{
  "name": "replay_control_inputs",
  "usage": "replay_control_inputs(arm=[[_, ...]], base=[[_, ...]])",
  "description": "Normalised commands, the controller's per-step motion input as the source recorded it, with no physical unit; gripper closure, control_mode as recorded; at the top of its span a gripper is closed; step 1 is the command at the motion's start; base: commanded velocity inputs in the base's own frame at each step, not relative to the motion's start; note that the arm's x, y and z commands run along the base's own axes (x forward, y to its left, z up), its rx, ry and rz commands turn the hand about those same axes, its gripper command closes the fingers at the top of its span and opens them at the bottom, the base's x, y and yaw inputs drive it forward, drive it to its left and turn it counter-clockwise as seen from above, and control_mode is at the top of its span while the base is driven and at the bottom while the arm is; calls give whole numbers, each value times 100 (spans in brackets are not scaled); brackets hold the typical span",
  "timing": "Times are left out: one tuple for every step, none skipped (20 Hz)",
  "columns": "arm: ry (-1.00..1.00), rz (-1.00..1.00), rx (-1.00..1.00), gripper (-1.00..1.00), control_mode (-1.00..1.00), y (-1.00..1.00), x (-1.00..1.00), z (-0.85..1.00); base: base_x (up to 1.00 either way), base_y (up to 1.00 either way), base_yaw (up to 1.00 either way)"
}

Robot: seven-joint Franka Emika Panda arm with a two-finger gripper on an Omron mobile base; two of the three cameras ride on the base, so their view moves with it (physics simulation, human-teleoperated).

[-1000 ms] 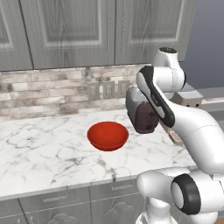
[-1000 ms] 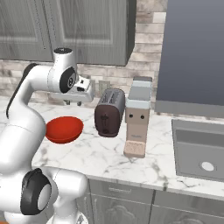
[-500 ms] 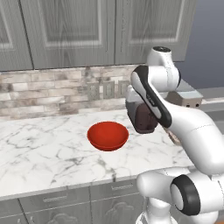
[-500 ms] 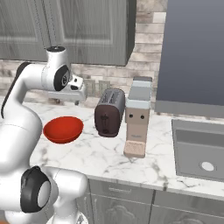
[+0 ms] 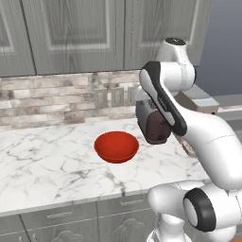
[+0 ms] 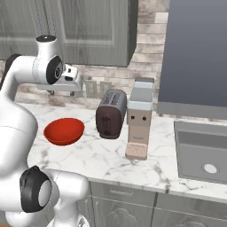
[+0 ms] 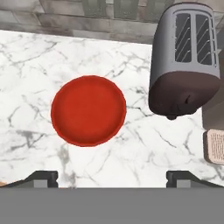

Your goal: Open the cabinet. Pick the orange and peach from the cabinet and place them into the bowl. Then close the cabinet.

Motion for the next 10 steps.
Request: replay_control_inputs(arm=[[-9,0,0,-100,-100,0,0,4],[-8,0,0,-100,-100,0,-2,0],[-13,0,0,-100,-100,0,-9,0],[-15,0,-1,-100,-100,0,-14,0],[-17,-2,-4,-100,-100,0,-12,-4],[-21,-2,-5,-100,-100,0,-13,-8],[-21,-2,-5,-100,-100,0,-8,-9],[-19,0,-5,-100,-100,0,0,-19],[-16,0,-4,-100,-100,9,0,-20],[-14,0,-6,-100,-100,6,0,-27]], base=[[0,0,0],[0,0,0],[0,0,0],[0,0,0],[0,0,0],[0,0,0],[0,0,0],[0,0,0],[0,0,0],[0,0,0]])
